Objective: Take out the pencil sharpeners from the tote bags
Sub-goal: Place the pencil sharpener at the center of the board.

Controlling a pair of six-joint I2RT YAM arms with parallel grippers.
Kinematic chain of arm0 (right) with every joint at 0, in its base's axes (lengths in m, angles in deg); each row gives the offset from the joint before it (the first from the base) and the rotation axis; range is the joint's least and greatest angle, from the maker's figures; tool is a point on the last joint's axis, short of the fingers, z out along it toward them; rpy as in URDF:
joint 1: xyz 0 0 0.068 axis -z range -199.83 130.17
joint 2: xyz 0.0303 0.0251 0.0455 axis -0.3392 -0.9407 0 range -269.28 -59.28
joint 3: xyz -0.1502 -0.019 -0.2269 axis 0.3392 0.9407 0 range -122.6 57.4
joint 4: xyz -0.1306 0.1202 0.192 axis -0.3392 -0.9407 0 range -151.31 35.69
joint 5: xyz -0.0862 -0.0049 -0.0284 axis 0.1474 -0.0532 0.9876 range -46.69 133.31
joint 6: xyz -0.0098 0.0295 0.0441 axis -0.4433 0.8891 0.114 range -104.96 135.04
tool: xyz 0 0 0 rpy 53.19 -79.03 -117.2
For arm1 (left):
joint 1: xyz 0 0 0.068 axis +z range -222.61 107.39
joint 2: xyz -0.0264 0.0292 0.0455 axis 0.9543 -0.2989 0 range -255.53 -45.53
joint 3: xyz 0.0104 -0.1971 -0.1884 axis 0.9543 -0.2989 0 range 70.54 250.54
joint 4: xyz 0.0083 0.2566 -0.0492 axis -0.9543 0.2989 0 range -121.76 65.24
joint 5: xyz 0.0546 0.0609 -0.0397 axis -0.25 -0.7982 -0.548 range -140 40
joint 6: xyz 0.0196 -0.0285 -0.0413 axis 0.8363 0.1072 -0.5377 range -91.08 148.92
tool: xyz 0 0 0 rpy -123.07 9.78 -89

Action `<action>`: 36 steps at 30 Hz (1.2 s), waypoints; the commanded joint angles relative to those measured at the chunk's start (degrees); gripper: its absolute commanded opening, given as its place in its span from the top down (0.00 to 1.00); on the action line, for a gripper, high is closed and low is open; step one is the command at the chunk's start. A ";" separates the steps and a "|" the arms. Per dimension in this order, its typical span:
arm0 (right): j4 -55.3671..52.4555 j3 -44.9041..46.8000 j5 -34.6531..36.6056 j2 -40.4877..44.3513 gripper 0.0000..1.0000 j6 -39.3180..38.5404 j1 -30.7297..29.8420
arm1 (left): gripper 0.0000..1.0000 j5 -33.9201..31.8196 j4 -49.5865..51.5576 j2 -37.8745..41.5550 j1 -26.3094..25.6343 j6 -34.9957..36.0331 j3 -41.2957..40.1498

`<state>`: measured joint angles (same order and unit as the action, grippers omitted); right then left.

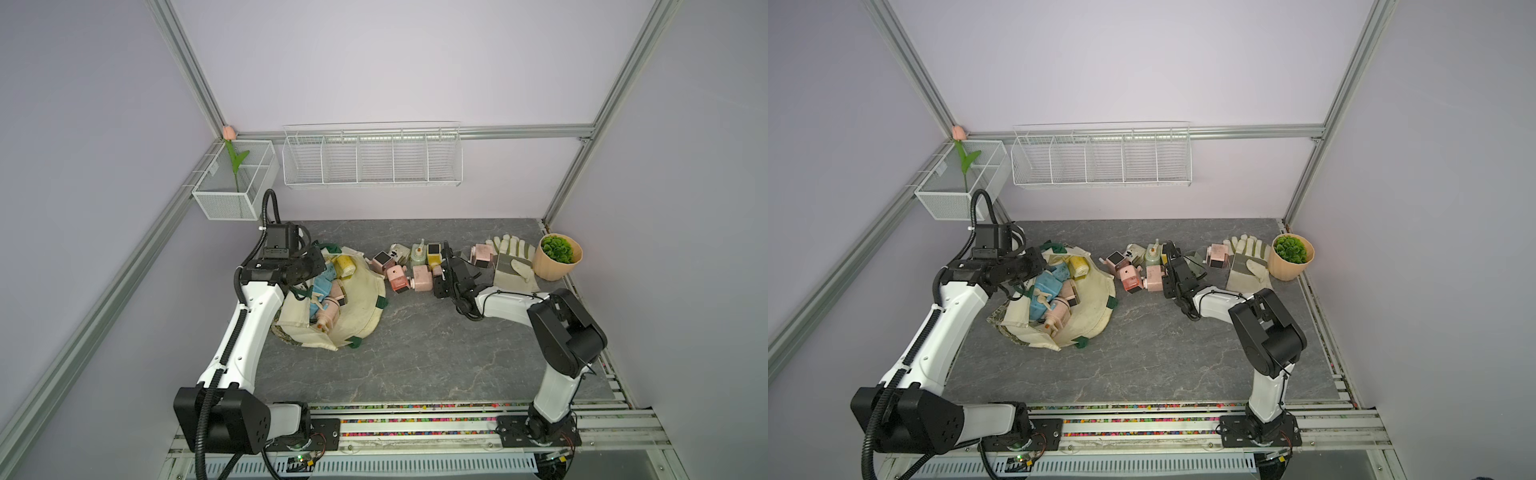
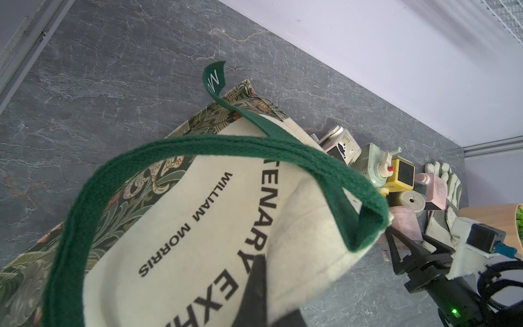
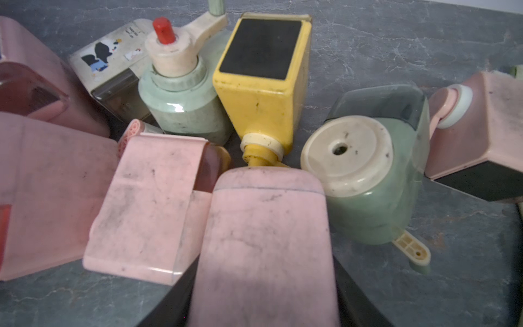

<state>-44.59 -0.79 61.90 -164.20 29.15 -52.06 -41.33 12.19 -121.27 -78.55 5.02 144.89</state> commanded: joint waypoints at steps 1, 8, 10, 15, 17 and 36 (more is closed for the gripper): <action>1.15 0.07 -1.34 1.55 0.27 1.00 0.25 | 1.00 0.60 0.78 0.95 0.31 -0.67 -0.43; -0.47 2.64 -1.58 7.21 0.15 1.15 -0.10 | 1.00 0.69 0.62 1.22 0.31 -0.71 -0.60; -0.64 3.83 -1.45 10.00 0.14 1.18 -0.52 | 1.00 0.81 0.62 0.94 0.29 -0.80 -0.62; -1.40 6.30 -1.02 17.59 0.13 0.64 -2.85 | 1.00 0.18 0.79 0.27 0.31 -0.64 -0.34; -2.04 6.78 -1.26 20.21 0.13 0.68 -3.96 | 1.00 -0.09 0.97 -0.10 0.30 -0.58 -0.39; -10.40 2.30 -8.86 33.34 0.14 0.01 -16.04 | 1.00 -1.22 0.88 -2.23 0.14 -0.66 0.09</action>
<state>-53.73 2.90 55.54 -133.60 29.19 -67.60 -41.49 11.73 -122.41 -78.57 5.02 144.89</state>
